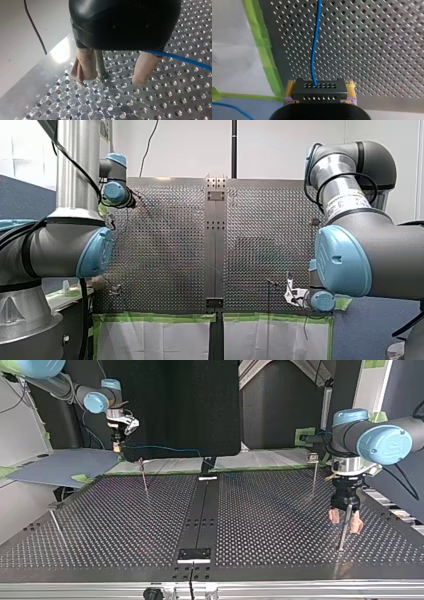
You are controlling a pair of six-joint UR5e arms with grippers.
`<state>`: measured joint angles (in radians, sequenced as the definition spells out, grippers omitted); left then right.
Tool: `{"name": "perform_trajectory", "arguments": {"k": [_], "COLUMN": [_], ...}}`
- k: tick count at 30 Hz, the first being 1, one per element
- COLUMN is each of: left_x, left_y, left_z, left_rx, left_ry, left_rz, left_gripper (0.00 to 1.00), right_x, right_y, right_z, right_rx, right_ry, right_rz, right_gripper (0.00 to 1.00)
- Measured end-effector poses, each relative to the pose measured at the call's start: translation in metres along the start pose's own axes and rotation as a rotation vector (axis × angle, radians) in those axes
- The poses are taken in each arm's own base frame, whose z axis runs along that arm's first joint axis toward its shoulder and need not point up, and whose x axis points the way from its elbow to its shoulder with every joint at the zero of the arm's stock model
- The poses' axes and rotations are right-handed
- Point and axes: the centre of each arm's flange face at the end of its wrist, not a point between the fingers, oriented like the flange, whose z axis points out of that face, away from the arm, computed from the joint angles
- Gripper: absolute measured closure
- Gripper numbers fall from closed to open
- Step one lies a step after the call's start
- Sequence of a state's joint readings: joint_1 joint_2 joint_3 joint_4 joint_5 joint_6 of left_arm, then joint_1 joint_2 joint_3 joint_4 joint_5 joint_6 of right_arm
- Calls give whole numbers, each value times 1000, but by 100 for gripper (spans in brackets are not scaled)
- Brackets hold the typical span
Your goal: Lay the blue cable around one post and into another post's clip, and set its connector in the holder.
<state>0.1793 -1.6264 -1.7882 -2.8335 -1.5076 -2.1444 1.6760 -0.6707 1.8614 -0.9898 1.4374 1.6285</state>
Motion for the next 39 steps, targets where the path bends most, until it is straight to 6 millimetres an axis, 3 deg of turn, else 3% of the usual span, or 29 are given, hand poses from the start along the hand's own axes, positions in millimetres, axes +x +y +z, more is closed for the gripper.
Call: {"name": "perform_trajectory", "arguments": {"k": [8,27,39], "left_x": [2,4,8], "left_y": [-3,-6,-10], "left_z": [-1,-2,-4], "left_rx": [-1,3,8], "left_ry": [2,7,22], "left_rz": [5,5,-64], "left_gripper": [0,0,0], "right_x": [-1,9,9], "right_y": [2,75,60], "right_z": [3,8,7], "right_rx": [45,68,160], "right_ry": [-11,63,54], "right_rz": [28,169,166], "right_gripper": [100,100,100]}}
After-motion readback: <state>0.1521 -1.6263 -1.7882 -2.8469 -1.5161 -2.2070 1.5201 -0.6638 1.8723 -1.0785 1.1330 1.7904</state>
